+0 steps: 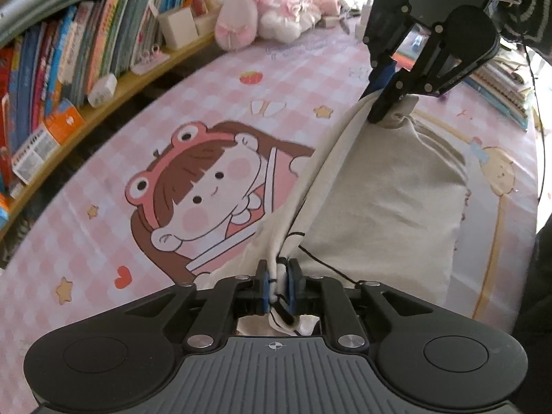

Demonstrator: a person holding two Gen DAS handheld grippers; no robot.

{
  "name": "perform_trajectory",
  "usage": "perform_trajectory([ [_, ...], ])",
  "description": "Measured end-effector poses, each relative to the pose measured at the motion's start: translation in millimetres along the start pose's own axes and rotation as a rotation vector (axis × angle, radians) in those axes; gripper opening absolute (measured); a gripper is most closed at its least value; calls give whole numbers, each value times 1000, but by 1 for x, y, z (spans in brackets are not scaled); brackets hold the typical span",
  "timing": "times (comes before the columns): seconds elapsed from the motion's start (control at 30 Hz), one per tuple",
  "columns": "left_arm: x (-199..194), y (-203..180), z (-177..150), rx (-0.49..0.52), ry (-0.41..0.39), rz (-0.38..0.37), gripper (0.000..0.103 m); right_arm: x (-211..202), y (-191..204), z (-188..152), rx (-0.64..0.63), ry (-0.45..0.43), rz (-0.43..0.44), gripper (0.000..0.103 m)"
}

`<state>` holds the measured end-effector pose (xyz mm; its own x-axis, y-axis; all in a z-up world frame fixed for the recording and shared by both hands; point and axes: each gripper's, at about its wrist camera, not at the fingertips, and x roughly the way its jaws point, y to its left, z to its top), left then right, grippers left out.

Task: Fold clothes
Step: 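Carry the hanging bag with both grippers and lower it onto the mat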

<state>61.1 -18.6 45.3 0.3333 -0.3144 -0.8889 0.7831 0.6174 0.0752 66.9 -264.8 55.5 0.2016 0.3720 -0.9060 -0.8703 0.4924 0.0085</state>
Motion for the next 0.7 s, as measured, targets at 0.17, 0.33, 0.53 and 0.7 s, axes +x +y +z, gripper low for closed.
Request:
perform_trajectory([
  [0.17, 16, 21, -5, -65, 75, 37, 65, 24, -12, -3, 56, 8, 15, 11],
  [0.33, -7, 38, -21, -193, 15, 80, 75, 26, -35, -17, 211, -72, -89, 23],
  [0.53, -40, 50, -57, -550, -182, 129, 74, -2, -48, -59, 489, -250, -230, 22],
  [0.7, -55, 21, -96, -866, -422, 71, 69, -38, -22, -85, 613, -373, -226, 22],
])
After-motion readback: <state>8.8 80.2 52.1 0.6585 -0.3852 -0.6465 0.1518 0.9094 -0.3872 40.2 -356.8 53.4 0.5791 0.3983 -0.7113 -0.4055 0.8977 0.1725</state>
